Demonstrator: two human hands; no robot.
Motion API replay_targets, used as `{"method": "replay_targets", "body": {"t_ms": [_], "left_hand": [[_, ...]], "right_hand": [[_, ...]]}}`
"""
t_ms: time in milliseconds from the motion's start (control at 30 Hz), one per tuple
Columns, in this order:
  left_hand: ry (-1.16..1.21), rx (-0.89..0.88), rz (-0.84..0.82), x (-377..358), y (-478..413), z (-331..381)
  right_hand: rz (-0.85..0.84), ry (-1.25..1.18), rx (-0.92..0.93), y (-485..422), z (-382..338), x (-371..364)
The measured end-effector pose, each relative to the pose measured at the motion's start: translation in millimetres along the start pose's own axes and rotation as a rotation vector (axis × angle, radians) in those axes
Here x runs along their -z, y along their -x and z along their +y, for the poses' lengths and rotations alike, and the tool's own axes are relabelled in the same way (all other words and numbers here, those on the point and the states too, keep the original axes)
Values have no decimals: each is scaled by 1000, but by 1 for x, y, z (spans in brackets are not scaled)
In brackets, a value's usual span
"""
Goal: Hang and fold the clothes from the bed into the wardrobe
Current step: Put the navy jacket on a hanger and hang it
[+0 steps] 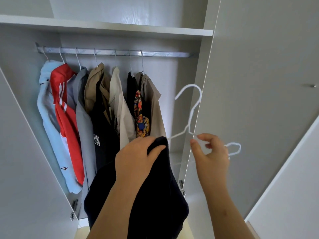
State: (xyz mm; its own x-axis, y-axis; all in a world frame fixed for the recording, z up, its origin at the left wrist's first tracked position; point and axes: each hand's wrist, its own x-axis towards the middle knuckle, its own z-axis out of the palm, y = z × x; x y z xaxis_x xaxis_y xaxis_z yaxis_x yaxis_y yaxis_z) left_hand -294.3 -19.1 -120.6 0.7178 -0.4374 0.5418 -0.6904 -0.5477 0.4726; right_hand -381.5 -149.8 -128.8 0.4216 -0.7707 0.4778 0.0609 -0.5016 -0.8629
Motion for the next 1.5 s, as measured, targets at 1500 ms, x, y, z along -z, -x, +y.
{"method": "replay_targets", "body": {"t_ms": [1500], "left_hand": [[108,175,-125,59,13,-88]], "right_hand": [[-590,1133,-75,18,118,-1]]}}
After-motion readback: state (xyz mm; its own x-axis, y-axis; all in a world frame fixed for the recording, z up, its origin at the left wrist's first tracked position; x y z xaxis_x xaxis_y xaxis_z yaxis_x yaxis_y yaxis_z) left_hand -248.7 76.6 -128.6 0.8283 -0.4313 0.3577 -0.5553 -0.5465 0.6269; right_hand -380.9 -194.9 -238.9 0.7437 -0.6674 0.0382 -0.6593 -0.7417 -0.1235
